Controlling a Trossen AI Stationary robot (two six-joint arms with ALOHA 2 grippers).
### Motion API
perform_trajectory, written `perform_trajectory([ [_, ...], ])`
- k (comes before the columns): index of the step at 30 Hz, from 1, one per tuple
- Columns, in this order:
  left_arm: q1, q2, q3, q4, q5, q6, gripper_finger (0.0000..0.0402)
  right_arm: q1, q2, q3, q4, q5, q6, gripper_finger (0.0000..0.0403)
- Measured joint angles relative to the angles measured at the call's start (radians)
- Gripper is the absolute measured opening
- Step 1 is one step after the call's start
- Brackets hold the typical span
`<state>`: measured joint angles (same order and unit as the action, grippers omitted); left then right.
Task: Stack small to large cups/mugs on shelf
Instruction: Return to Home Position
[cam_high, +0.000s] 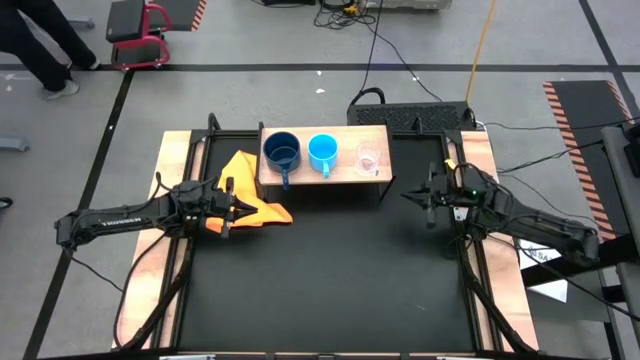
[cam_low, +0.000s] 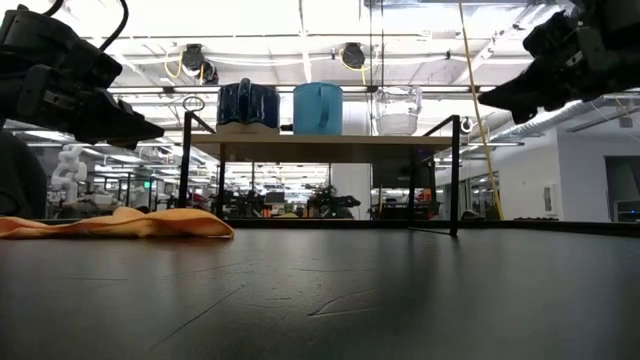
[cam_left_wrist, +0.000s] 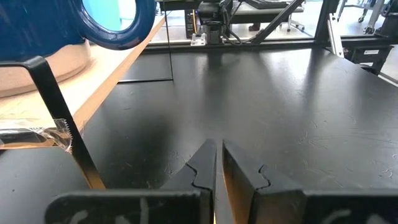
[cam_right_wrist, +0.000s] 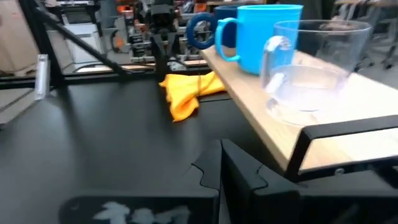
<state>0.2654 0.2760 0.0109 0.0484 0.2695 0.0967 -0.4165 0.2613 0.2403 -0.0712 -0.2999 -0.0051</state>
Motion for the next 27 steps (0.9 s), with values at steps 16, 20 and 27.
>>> perform_trajectory([
  [16,0.0,0.0,0.0,0.0,0.0,0.003,0.0031,0.047,-0.017,-0.141,0.199,0.068,-0.023,0.0],
  [20,0.0,0.0,0.0,0.0,0.001,0.002,0.0031,0.047,-0.018,-0.177,0.249,0.065,-0.025,0.0],
  [27,0.0,0.0,0.0,0.005,0.044,-0.001,0.0031,0.047,-0.018,-0.221,0.271,0.061,-0.036,0.0],
])
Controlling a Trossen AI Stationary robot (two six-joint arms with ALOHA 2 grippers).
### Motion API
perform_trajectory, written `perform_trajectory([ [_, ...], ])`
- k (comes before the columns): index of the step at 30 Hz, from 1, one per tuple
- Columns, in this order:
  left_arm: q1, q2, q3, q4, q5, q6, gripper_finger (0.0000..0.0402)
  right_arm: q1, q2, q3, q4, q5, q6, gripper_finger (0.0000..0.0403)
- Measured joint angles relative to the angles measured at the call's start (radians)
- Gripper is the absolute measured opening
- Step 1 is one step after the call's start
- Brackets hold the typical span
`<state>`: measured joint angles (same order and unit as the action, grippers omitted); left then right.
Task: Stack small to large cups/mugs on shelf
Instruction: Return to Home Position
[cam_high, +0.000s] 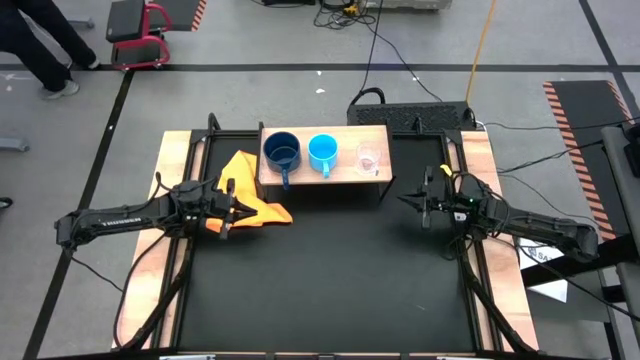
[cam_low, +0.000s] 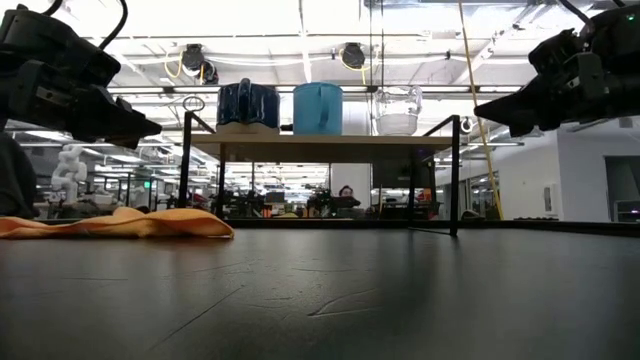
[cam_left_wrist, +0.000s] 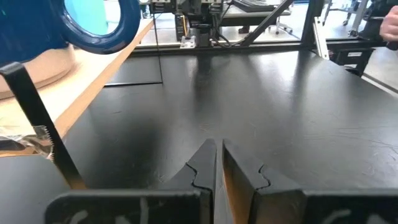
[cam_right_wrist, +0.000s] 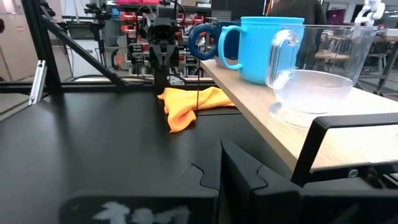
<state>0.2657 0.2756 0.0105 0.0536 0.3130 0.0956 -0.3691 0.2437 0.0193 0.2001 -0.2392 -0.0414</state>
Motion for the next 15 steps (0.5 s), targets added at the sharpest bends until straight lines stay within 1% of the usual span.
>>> perform_trajectory([
  [8,-0.004,0.0,0.0,0.001,0.013,-0.001,0.0031,0.03,0.0,-0.002,0.012,-0.038,0.002,0.0],
  [11,-0.033,0.0,0.0,0.009,0.059,0.036,0.0031,0.062,0.0,-0.002,0.012,-0.038,0.005,0.0],
  [15,-0.106,0.0,-0.001,0.044,0.063,0.049,0.0031,0.129,0.0,-0.003,0.014,0.002,0.021,0.0],
])
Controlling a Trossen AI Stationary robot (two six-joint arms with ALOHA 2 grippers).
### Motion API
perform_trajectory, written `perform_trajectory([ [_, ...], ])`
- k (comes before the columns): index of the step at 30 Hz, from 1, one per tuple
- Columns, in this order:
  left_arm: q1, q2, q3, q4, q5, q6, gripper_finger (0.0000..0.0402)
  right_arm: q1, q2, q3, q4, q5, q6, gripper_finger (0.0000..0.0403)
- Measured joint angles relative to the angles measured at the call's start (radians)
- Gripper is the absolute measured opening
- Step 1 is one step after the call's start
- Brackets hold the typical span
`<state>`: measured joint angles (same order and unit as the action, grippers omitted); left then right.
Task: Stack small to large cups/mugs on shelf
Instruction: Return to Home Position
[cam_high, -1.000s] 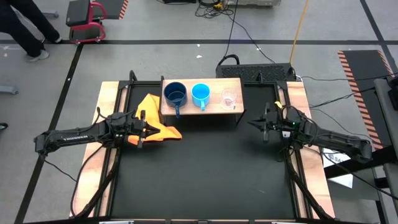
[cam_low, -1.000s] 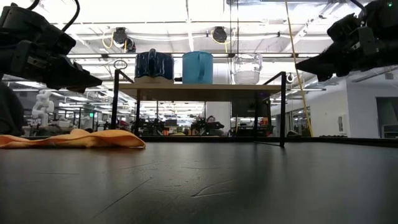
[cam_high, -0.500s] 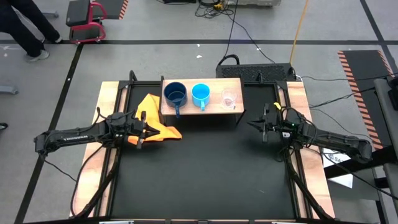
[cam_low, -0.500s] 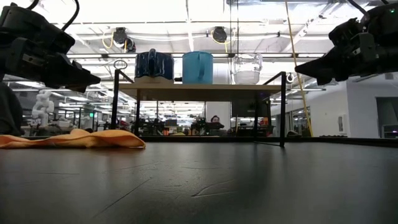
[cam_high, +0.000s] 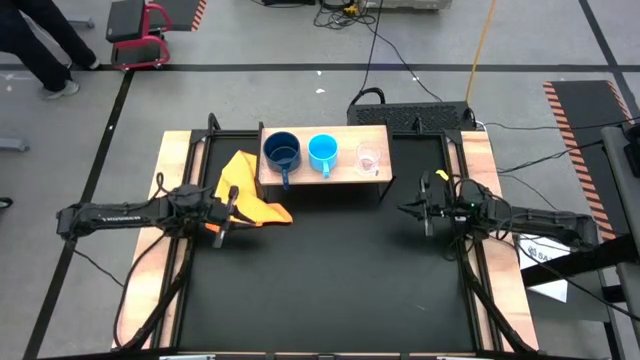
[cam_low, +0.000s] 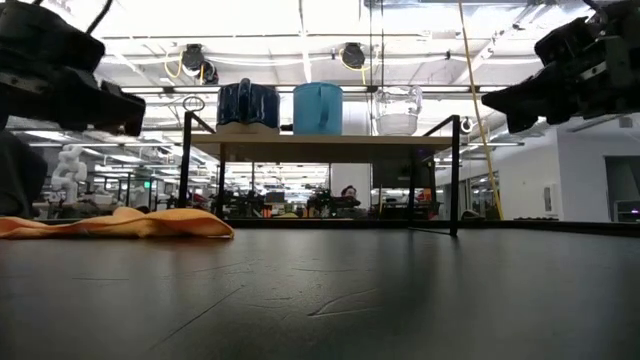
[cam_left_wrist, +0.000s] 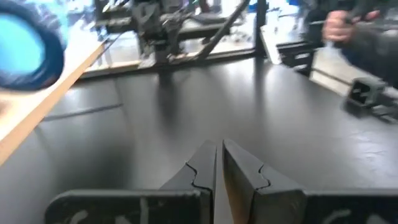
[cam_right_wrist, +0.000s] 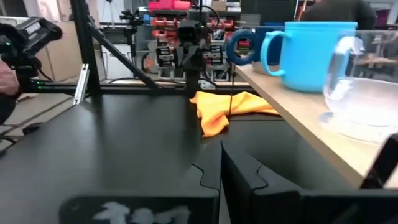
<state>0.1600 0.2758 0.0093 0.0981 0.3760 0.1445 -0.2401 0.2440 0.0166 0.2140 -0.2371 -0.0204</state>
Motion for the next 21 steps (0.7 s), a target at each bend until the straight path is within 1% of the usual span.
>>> perform_trajectory([
  [3,-0.06,0.0,0.0,0.034,-0.038,0.0,0.0031,0.062,0.0,-0.001,0.026,0.053,0.002,0.0],
  [6,-0.115,0.0,0.0,0.039,-0.105,0.002,0.0031,0.122,0.004,-0.001,0.072,0.077,-0.001,0.0],
  [9,-0.161,0.0,0.0,0.032,-0.152,0.0,0.0031,0.177,0.016,0.007,0.074,0.081,-0.009,0.0],
  [18,-0.247,-0.001,0.0,0.024,-0.172,0.032,0.0031,0.34,0.032,0.009,0.071,0.219,-0.026,0.0],
  [21,-0.266,-0.001,0.0,0.023,-0.211,0.015,0.0031,0.4,0.042,0.009,0.063,0.285,-0.02,0.0],
])
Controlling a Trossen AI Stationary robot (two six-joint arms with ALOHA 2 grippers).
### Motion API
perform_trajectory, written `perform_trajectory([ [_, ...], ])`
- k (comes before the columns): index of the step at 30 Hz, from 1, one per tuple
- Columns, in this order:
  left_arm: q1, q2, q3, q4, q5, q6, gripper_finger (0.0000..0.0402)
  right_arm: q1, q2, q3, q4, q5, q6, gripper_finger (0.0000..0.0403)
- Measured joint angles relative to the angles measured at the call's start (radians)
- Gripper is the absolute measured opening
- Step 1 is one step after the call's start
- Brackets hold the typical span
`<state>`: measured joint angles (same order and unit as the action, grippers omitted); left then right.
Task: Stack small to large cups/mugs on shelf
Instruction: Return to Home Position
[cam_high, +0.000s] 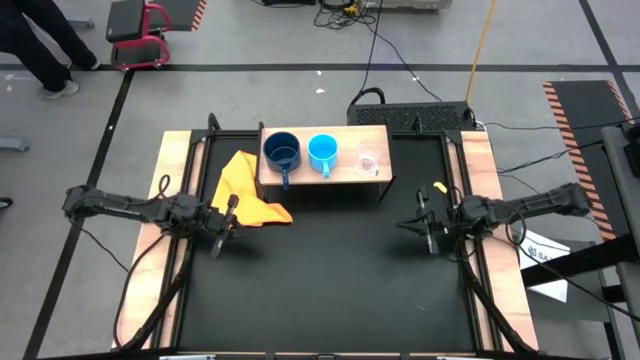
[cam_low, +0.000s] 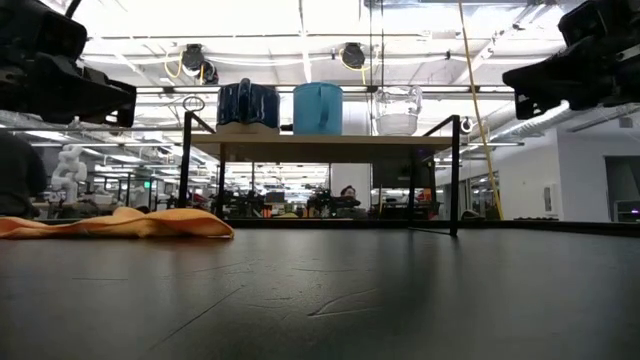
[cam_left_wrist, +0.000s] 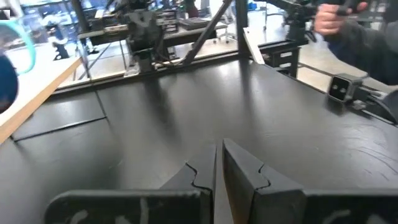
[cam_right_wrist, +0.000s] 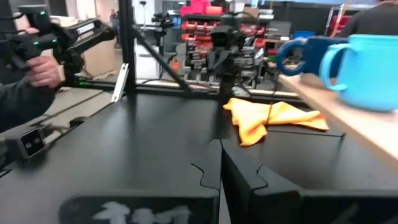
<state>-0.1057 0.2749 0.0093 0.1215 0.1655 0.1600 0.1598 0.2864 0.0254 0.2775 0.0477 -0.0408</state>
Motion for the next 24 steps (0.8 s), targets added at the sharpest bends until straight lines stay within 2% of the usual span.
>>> perform_trajectory([
  [5,-0.026,0.0,0.0,-0.035,-0.043,-0.002,0.0031,0.085,0.016,0.0,0.001,0.08,-0.039,0.0],
  [11,-0.03,0.0,0.008,-0.006,-0.044,0.05,0.0031,0.104,0.014,0.018,0.059,0.083,-0.099,0.0],
  [14,-0.03,-0.001,0.035,-0.024,-0.044,0.072,0.0031,0.104,0.011,0.041,0.016,0.083,-0.107,0.0],
  [24,-0.03,-0.001,0.047,-0.094,-0.039,0.081,0.0031,0.104,-0.166,0.053,-0.149,0.162,-0.116,0.0],
])
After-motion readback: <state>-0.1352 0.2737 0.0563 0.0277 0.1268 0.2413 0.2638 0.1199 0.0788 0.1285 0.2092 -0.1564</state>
